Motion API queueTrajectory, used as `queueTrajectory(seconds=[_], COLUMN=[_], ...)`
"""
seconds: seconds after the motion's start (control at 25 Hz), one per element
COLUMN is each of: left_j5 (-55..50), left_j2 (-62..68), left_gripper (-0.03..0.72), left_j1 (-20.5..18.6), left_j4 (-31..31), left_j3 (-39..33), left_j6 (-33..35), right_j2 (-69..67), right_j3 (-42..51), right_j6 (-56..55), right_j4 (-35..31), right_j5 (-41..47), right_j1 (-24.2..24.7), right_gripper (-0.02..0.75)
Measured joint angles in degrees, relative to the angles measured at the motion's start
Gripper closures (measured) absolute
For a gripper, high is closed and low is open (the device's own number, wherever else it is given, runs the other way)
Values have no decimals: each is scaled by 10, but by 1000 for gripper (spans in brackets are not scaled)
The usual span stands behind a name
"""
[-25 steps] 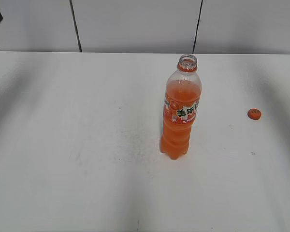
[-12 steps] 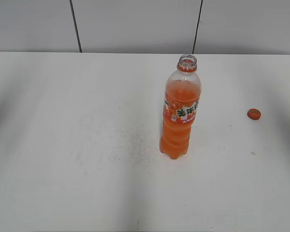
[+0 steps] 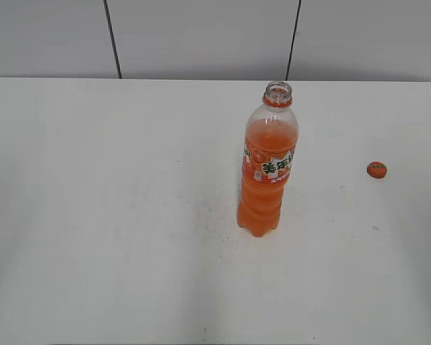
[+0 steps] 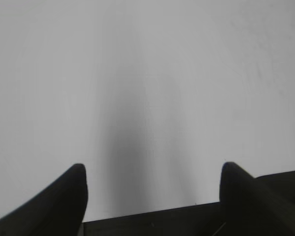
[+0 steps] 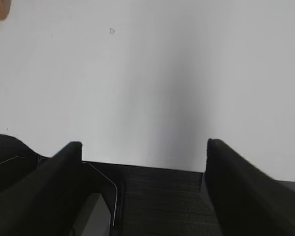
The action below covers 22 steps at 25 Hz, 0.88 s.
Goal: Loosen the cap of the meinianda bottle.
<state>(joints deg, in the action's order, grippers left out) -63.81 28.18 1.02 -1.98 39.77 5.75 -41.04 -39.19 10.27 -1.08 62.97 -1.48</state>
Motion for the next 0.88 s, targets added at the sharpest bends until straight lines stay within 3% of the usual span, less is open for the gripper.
queueTrajectory(seconds=[0.32,0.88], left_j5=[15,43], left_j2=[-186,-285], left_gripper=[179,179], left_j1=[0,0], left_j4=[9,11], left_j3=[-60,-75], left_j6=[0,0], right_j2=[180,413], right_j3=[131,138], right_j6=[-2,-2], right_j4=[-21,-23], right_j5=[-28,-43], right_j1=[0,0], right_gripper=[160,215])
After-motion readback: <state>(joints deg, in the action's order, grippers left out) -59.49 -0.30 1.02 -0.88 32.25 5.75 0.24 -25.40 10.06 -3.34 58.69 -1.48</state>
